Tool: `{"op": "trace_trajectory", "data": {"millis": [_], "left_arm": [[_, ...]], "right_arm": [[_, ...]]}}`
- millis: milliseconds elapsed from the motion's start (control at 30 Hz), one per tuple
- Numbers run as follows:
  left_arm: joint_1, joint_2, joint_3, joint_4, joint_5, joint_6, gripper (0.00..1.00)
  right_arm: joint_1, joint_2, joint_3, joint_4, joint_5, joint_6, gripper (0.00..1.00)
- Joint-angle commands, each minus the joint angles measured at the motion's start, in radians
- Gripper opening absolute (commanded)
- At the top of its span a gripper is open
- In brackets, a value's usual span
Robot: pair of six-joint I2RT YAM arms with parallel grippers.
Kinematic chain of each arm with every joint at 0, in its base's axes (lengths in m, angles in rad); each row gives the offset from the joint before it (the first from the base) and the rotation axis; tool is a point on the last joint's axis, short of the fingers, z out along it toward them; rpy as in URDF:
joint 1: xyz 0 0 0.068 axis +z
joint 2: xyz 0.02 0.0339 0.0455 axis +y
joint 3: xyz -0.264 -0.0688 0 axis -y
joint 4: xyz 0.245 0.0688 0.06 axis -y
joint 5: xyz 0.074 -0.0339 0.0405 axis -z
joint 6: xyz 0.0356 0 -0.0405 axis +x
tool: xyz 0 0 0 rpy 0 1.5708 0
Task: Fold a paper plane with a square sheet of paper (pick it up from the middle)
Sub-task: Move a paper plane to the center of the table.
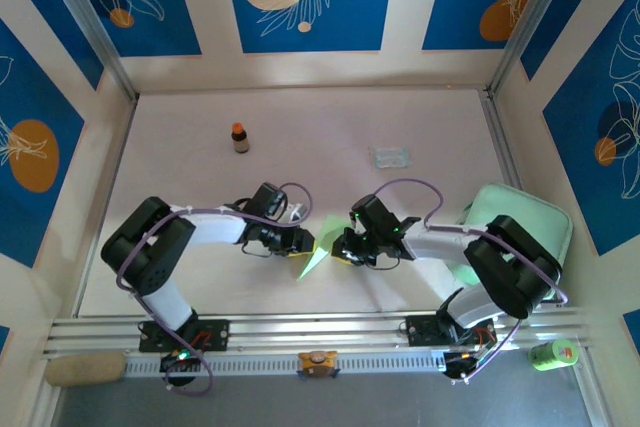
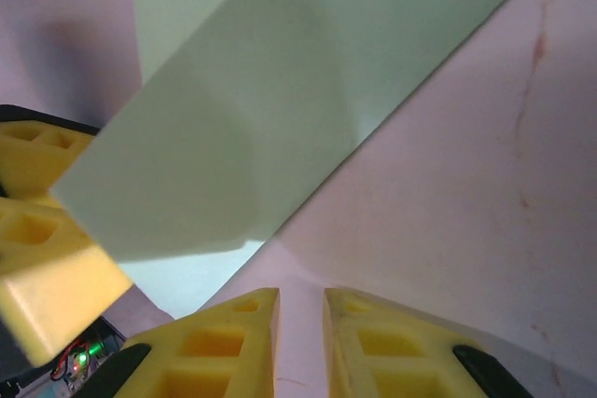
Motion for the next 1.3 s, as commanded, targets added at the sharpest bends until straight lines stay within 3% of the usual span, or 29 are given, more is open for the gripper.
{"op": "trace_trajectory", "data": {"millis": [0,700,1100,1267], "left_arm": [[-0.034,0.029,0.007,0.016,0.040,0.013,0.33],[-0.062,0.019,-0.003,0.082,0.108,-0.036,0.35],[-0.083,0.009,0.039,-0.069,-0.004,0.050,0.36],[-0.088,0.019,0.045,-0.063,0.011,0.048,0.35]], "right_arm": [[0.007,0.016,0.030,-0.004,-0.019,-0.011,0.20],[-0.024,-0.002,-0.023,0.014,-0.034,-0.005,0.16],[-0.033,-0.001,-0.035,0.023,-0.054,-0.006,0.16],[-0.033,0.011,-0.033,0.036,-0.065,-0.005,0.16]]}}
